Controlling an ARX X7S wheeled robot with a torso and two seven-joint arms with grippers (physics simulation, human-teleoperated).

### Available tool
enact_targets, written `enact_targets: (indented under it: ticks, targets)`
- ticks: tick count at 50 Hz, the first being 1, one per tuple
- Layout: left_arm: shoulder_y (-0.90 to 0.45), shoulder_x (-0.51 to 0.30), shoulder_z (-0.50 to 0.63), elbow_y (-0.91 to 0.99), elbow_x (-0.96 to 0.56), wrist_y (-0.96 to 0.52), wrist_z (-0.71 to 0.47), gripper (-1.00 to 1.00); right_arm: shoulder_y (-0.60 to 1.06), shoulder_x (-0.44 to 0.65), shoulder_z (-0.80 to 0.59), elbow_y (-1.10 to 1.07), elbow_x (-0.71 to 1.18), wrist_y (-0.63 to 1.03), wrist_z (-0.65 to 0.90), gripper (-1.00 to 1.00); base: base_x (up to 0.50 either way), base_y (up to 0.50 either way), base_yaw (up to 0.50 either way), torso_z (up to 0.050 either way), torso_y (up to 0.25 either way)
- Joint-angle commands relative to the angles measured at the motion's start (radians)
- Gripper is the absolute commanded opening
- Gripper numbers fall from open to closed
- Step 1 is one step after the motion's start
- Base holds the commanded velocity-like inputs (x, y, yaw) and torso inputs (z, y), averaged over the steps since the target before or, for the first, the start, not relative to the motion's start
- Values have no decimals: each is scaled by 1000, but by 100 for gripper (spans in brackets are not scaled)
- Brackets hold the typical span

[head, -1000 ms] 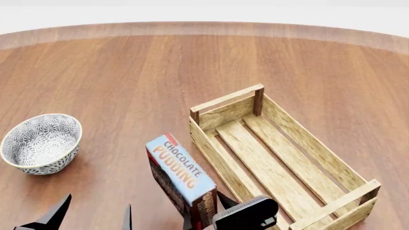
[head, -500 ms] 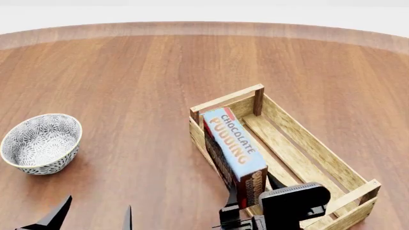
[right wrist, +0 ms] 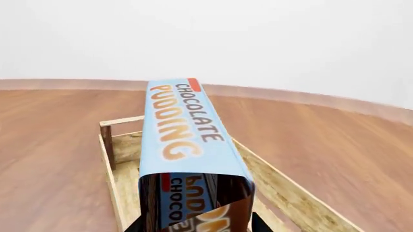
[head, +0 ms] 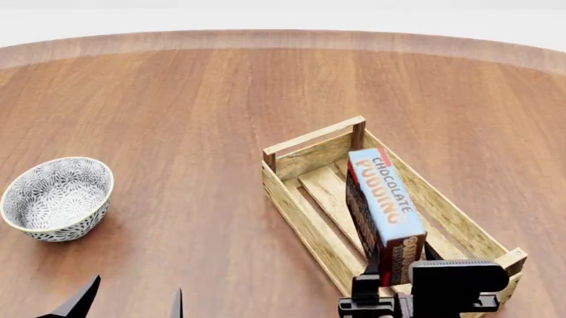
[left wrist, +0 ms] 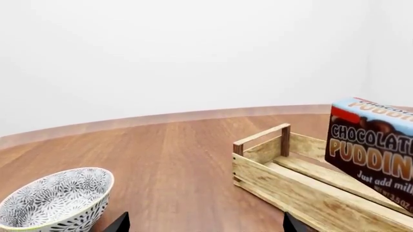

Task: Pick up the chocolate pudding and put it in the tray.

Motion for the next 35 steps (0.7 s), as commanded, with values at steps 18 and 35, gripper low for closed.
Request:
enact_targets:
  ticks: [18, 35]
  targets:
    - [-12, -7, 10, -10, -11, -1, -8, 100, 99, -118, 60, 323, -2, -1, -70, -100, 0, 0, 0, 0, 1]
    - [-15, -9, 15, -36, -16, 20, -11, 100, 130, -141, 62, 374, -6, 13, -88, -100, 0, 0, 0, 0, 0]
